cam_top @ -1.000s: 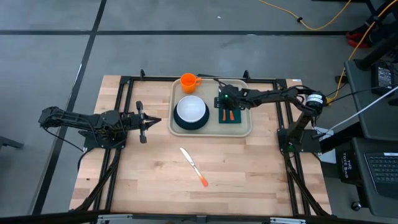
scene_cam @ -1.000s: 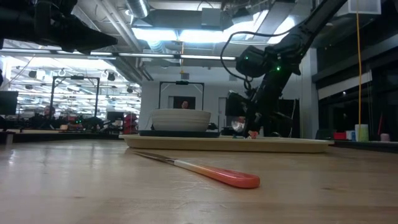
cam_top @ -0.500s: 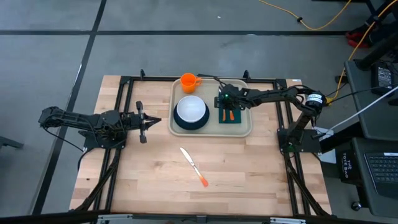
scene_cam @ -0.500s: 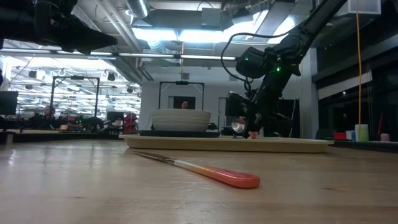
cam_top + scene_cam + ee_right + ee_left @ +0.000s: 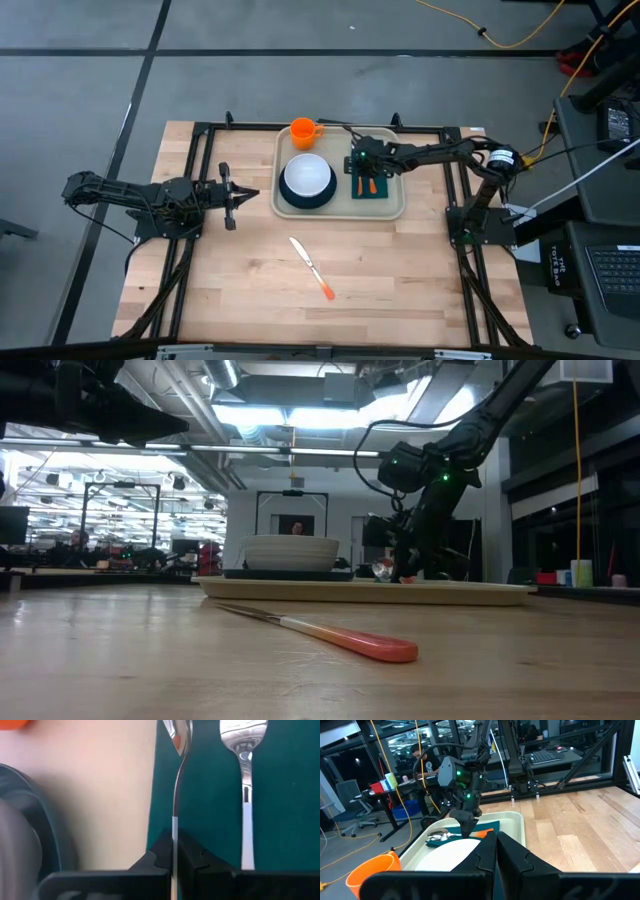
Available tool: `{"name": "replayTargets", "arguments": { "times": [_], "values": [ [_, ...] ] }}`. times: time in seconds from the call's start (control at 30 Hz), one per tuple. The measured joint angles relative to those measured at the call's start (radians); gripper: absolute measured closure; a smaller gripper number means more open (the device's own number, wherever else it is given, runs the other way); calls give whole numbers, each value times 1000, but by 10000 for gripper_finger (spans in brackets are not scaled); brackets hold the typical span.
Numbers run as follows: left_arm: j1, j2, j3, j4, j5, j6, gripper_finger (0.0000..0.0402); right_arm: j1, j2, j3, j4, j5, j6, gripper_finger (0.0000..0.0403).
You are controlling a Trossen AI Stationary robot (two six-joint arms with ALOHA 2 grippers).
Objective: Set up tray
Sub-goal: Put the orange spoon on top of the dark green napkin on the gray tray
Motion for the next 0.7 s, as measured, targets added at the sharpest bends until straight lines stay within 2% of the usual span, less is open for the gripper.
{"name": "replayTargets", "arguments": {
  "times": [0.2, 0.7],
  "values": [
    [0, 0, 0, 0, 0, -2, 398, -18, 0, 0, 17, -49, 17, 389],
    [0, 0, 0, 0, 0, -2, 398, -24, 0, 0, 13, -29, 17, 395]
  ]
}}
